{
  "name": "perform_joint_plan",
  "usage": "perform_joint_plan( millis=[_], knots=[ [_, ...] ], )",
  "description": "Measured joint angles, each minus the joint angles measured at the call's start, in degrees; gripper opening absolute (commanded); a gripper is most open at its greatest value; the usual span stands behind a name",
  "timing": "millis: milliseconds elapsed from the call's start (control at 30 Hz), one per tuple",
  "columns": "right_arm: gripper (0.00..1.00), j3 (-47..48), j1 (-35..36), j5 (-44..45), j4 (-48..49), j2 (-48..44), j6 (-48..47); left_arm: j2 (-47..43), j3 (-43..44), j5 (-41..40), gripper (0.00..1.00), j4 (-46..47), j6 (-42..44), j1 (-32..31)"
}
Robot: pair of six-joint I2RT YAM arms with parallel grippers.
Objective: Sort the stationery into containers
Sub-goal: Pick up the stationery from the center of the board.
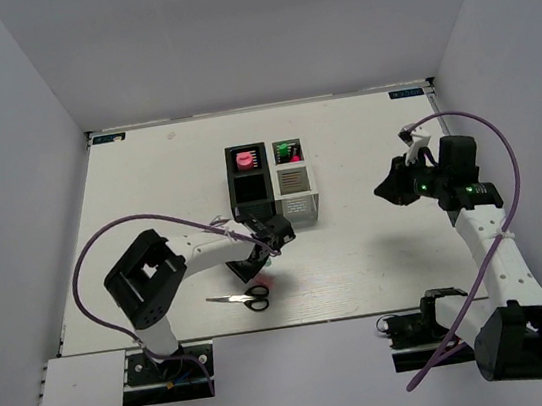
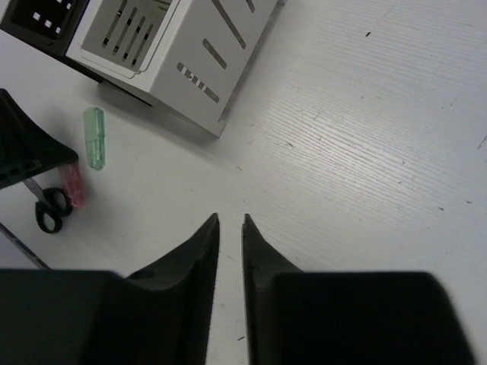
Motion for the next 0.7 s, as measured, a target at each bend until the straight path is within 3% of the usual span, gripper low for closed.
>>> perform_joint_plan(
  millis=[67,100,233,500,567,700],
  knots=[
    [0.44,0.0,-0.3,-0.4,0.0,0.0,0.1,-0.1,0.0,-1.1,0.12,-0.2,1.2,-0.8],
    [0.48,-0.1,-0.4,-0.8,0.0,0.0,0.2,-0.2,0.1,-1.6,0.10,-0.4,2.0,-1.2],
    [0.49,-0.3,-0.7,-2.3,0.0,0.0,-0.1,-2.0,0.5,-3.0,0.00,-1.4,8.2,-2.1],
    [0.45,-0.7,-1.5,-4.2,-0.1,0.1,-0.2,-11.5,10.3,-8.9,0.00,-2.7,22.6,-2.2],
    [0.45,-0.7,-1.6,-4.8,-0.1,0.1,-0.3,-13.9,12.7,-9.9,0.00,-1.4,28.9,-2.2],
    [0.45,-0.7,-1.7,-6.4,-0.3,0.2,-1.4,-17.9,14.1,-8.9,0.00,7.8,50.4,-1.4]
  ],
)
